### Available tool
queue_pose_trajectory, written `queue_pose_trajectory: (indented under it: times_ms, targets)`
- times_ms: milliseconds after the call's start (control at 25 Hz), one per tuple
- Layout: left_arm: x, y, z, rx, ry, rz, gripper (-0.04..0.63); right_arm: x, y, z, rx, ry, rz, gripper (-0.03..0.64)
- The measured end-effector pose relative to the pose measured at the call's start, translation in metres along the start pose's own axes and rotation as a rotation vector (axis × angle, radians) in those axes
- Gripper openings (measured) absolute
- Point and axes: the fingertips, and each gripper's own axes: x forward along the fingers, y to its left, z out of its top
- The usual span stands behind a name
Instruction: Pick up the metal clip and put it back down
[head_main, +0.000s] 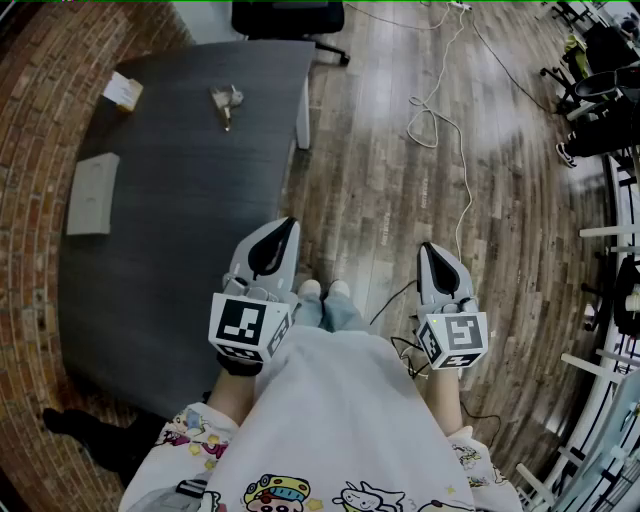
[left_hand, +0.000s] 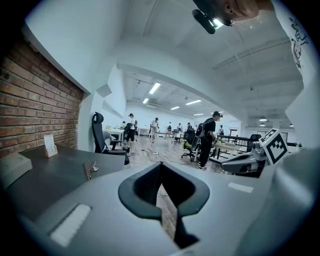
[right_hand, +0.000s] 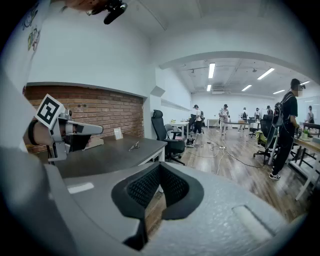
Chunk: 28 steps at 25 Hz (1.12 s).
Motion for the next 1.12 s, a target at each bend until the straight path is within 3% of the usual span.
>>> queue_pose_trajectory:
  times_ms: [280,720,1120]
  targets:
    - [0.004,-0.008,0.001,0.017,0.008,0.021,0.009,-0.005,-0.006,0.012,-0.047,-0.046,0.003,0.002]
    - [0.018,-0.019,0.009,0.018,-0.019,0.03,0.032,-0.008,-0.031,0.012,-0.003,-0.069,0.011,0.046]
    - [0.077,0.04,0.027,0.004,-0.008,0.027,0.06,0.068,-0.054,0.039,0.027,-0.049,-0.004,0.096]
